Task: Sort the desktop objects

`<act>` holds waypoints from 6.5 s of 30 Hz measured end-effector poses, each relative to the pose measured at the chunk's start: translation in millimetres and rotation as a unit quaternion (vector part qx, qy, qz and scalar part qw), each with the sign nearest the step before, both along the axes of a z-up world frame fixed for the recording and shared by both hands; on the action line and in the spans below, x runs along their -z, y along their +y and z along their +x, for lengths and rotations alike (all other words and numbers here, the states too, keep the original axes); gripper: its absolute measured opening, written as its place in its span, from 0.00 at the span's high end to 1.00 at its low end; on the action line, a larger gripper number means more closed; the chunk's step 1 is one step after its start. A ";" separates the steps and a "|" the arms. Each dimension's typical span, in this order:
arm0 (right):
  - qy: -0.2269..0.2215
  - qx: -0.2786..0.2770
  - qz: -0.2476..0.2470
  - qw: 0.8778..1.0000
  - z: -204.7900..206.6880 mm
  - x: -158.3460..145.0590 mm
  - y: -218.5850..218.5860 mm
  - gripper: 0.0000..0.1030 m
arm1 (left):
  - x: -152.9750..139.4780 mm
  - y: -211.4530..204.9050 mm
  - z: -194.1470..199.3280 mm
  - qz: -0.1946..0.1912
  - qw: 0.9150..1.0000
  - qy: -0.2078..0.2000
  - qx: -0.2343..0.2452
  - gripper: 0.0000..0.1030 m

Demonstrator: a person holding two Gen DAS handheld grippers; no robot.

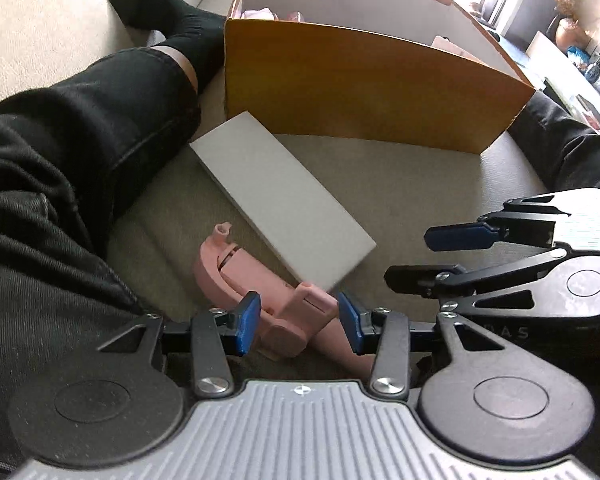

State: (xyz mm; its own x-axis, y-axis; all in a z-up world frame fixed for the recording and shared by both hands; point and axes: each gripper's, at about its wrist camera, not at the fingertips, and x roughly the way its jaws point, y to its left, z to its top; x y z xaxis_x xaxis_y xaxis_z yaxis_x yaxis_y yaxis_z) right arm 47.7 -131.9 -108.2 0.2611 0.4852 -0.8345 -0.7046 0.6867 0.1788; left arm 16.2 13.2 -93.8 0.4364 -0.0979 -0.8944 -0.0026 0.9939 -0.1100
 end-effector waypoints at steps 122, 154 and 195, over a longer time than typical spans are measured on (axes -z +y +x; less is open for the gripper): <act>-0.029 -0.006 -0.023 0.999 42.9 -27.5 -31.8 0.99 | -2.5 -19.6 32.1 0.008 0.999 -0.046 -0.001 0.65; -0.098 -0.054 -0.078 0.991 43.0 -20.4 -16.5 0.54 | -10.3 -25.4 27.7 0.029 0.997 -0.064 0.014 0.53; -0.071 0.013 0.031 0.997 44.4 -108.3 -70.9 0.72 | -77.8 -30.5 16.6 0.005 0.989 -0.142 0.039 0.69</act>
State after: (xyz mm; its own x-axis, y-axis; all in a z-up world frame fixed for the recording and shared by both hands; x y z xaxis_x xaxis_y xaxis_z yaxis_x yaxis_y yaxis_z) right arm 92.2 -202.8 0.1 0.3878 0.5256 -0.7572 -0.7078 0.6961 0.1207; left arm 32.8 -17.3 -16.0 0.6618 -0.1338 -0.7376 0.1045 0.9908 -0.0860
